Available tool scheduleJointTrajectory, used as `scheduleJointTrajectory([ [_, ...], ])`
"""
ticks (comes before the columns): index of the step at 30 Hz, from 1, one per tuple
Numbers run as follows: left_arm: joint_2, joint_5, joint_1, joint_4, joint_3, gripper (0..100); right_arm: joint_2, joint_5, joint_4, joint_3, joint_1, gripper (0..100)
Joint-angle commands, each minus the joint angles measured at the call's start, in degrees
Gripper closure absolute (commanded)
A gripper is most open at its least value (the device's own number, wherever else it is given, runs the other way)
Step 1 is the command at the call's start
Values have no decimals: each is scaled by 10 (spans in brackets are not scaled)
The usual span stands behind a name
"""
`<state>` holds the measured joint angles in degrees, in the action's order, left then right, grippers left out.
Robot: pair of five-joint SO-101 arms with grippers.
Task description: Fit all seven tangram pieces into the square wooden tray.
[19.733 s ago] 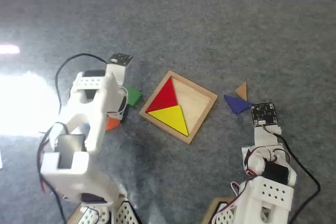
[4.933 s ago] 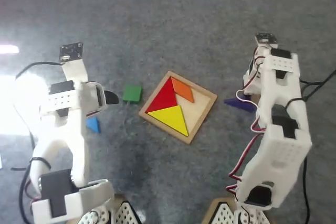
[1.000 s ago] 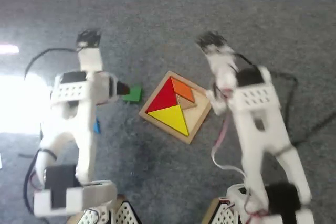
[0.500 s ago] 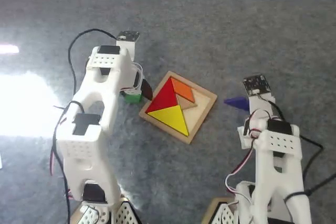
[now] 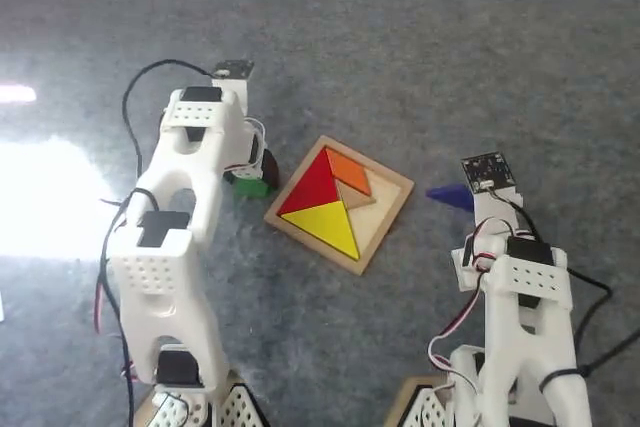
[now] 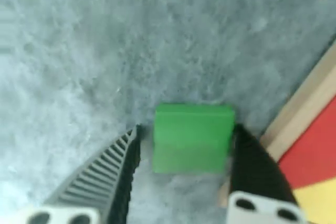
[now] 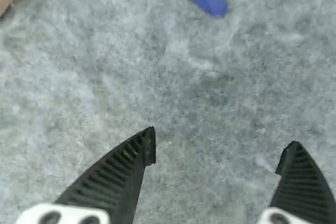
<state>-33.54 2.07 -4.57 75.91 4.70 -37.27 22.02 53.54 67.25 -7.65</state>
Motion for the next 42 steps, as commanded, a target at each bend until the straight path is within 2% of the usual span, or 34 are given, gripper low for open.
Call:
scheduleJointTrajectory([
  [1,-12,1,-11,3,4,769,-15,3,-11,-4,-5,634],
  [5,-12,-3,-11,4,5,780,-15,3,-11,-4,-5,634],
  [10,-1,-41,4,4,6,940,-15,2,-11,-4,-5,634],
  [17,138,-44,42,70,6,941,-15,3,-38,15,-5,634],
  [23,243,-59,153,136,1,941,-15,4,-44,18,-6,634],
  [29,193,-146,278,120,-7,942,-15,2,-43,18,-24,634],
  [35,105,-168,328,70,-5,942,-21,-39,-47,4,-91,634],
  [42,98,-183,370,42,-5,938,-18,-39,-48,2,-94,634],
])
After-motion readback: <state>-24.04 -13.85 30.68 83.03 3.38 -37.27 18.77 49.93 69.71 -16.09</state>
